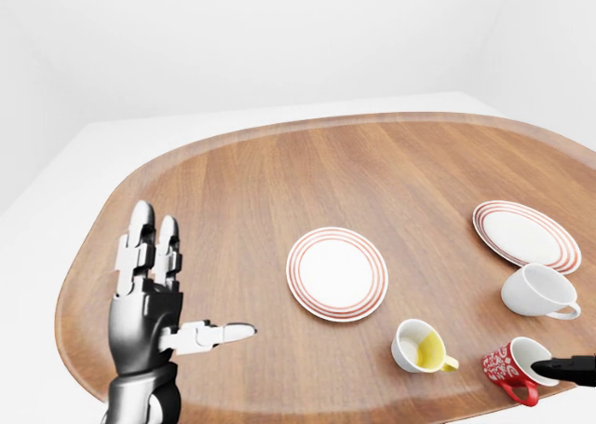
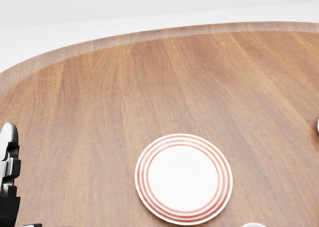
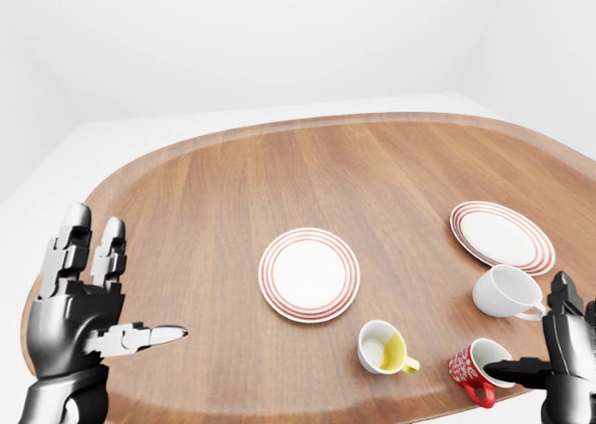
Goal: Put the red mug on the left plate.
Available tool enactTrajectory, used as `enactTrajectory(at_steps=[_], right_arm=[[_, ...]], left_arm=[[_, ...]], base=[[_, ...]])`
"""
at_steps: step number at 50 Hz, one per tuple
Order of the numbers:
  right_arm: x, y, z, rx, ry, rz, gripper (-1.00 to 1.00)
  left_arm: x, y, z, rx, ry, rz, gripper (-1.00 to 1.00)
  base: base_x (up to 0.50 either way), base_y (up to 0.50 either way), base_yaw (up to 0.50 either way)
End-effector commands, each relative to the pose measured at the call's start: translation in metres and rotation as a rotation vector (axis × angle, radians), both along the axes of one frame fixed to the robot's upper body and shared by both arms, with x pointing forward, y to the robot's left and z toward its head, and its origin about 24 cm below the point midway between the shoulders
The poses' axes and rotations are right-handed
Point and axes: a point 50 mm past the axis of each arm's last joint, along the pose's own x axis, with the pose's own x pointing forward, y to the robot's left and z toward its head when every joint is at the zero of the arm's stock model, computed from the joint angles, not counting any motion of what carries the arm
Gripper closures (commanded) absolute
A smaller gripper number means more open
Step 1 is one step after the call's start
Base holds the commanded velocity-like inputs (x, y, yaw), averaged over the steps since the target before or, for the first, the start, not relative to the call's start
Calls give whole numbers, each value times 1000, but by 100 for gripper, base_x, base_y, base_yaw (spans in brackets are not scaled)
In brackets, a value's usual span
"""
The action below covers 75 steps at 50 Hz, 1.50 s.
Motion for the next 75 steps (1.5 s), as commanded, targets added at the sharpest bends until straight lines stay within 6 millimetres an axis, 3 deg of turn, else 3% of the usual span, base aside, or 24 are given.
enactTrajectory(at_steps=[1, 51, 75], right_arm=[[4, -3, -22, 48, 24, -6, -100], [-5, -13, -65, 165, 41, -27, -100], [0, -9, -72, 217, 27, 4, -100]], left_arm=[[0, 0, 0, 2, -1, -1, -100], [0, -2, 1, 8, -2, -6, -100], [0, -3, 1, 9, -1, -9, -100]], base=[[0, 0, 0], [0, 0, 0], [0, 0, 0]])
